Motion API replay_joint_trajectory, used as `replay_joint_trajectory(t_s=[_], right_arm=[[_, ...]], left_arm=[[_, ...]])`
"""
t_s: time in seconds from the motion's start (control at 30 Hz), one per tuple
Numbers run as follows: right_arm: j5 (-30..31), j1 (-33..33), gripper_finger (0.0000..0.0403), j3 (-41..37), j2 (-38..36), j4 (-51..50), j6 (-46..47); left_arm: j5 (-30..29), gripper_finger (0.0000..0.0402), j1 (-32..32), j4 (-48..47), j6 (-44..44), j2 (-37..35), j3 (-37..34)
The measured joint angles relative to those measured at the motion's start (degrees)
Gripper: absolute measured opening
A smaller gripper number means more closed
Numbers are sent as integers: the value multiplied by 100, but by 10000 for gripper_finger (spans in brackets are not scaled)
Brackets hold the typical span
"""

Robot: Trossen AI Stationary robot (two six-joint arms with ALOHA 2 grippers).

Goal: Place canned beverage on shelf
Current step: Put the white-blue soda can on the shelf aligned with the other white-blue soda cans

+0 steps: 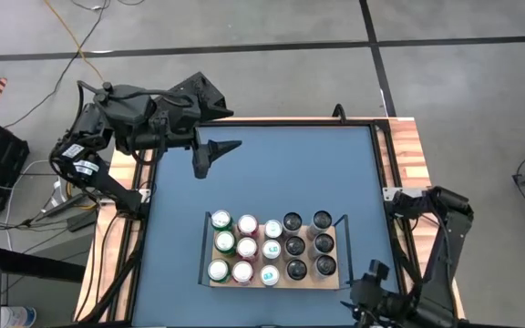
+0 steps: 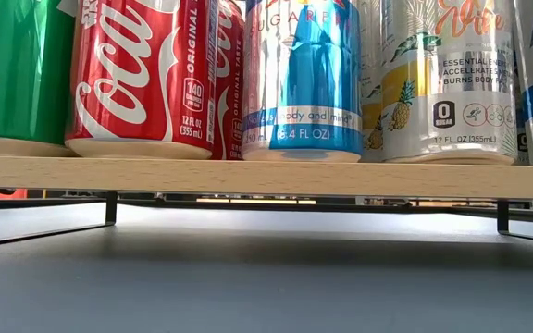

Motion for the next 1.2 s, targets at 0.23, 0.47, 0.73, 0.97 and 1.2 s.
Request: replay_joint_trajectory(t_s=[0.23,0.47,0.73,0.97,1.2], right_arm=[[-2,-296,16,0,2,390,-1095],[18,-336,3,0,4,71,-1134],[84,-543,1,0,7,-169,-1280],[76,-689,0,-2,7,-202,-1435],[-76,-652,0,-2,7,-544,-1255]], left_arm=[[17,332,0,-171,-112,0,0],[14,332,0,-485,-389,0,0],[13,332,0,-542,-409,0,0],[11,332,0,-565,-409,0,0],[9,332,0,-626,-368,0,0]])
